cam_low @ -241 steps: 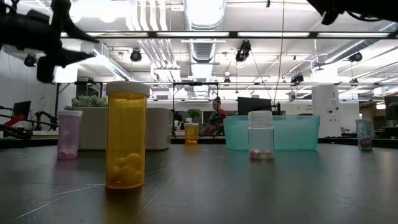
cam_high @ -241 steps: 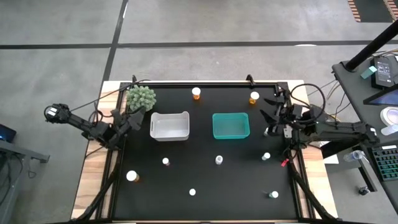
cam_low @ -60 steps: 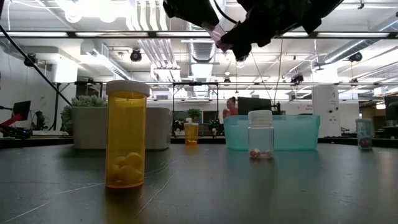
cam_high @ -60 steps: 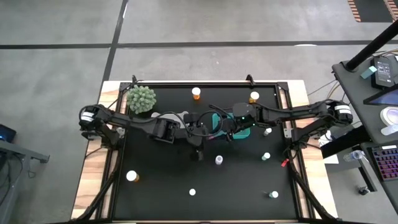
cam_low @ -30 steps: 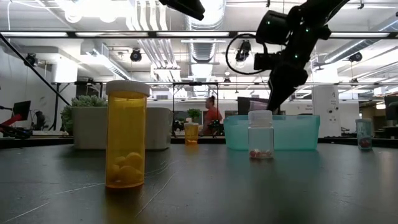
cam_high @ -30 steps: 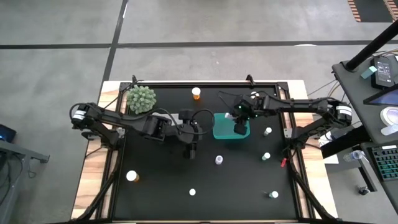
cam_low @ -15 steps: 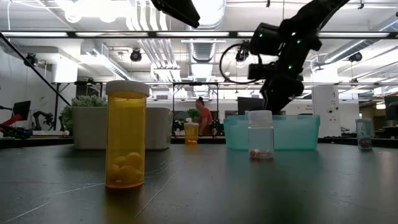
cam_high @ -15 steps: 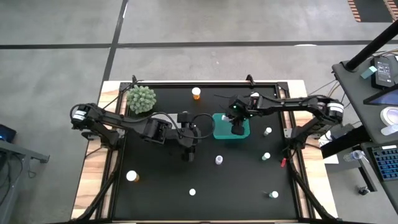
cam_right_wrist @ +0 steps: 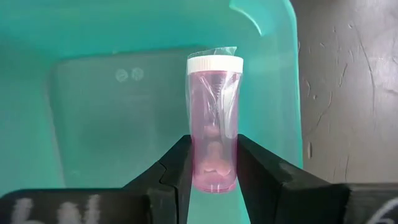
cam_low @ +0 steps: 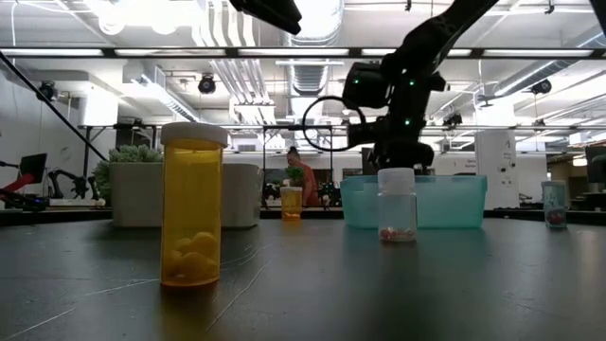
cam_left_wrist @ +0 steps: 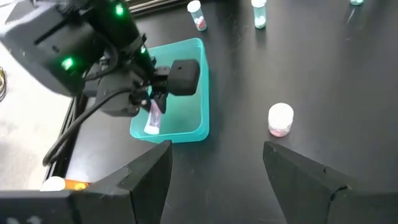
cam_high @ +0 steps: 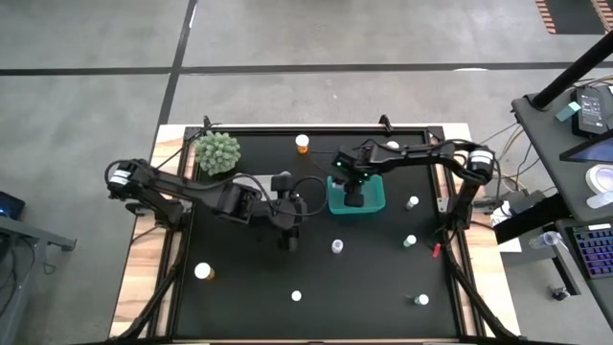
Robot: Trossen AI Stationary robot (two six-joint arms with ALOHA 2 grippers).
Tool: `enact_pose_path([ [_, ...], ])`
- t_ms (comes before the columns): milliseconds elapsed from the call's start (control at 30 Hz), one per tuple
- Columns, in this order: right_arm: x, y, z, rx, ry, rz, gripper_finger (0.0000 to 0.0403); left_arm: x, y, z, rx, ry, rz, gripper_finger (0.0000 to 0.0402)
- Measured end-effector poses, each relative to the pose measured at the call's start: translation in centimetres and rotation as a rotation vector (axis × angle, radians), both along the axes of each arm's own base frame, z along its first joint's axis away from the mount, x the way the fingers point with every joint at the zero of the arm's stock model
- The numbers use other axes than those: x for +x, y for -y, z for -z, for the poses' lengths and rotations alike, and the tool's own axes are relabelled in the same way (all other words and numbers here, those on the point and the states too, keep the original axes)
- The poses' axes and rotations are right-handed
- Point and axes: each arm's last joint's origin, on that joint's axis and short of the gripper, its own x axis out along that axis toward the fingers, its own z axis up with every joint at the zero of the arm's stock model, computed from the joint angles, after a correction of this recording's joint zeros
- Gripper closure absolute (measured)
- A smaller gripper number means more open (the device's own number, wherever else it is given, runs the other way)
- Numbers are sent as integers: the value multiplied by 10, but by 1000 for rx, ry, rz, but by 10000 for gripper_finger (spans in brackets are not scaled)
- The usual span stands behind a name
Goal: Pick and place medicine bottles into bin by pill shape (circle, oval)
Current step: Put the small pink tablet bottle into the green bin, then put the bottom left large orange capsule bottle into the white bin
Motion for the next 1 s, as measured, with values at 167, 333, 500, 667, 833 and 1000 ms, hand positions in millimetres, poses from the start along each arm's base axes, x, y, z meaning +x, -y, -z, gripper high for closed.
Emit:
enact_pose_path([
  [167,3,1,-3,-8,9,-11,271,-1,4,0,-5,1,9,167],
  [333,1,0,-10,-13,36,0,228,-1,5,0,-23,7,-4,167],
  [500,-3,-1,-22,-18,65,15,202,-2,4,1,-35,-2,-19,167],
  [667,-12,-7,-46,-31,136,34,199,-3,4,3,-77,-6,-61,167],
  [833,-26,-20,-66,-45,246,46,210,-10,2,9,-155,-71,-158,167],
  [1000,-38,-36,-79,-83,436,12,221,-18,4,16,-350,-153,-249,167],
])
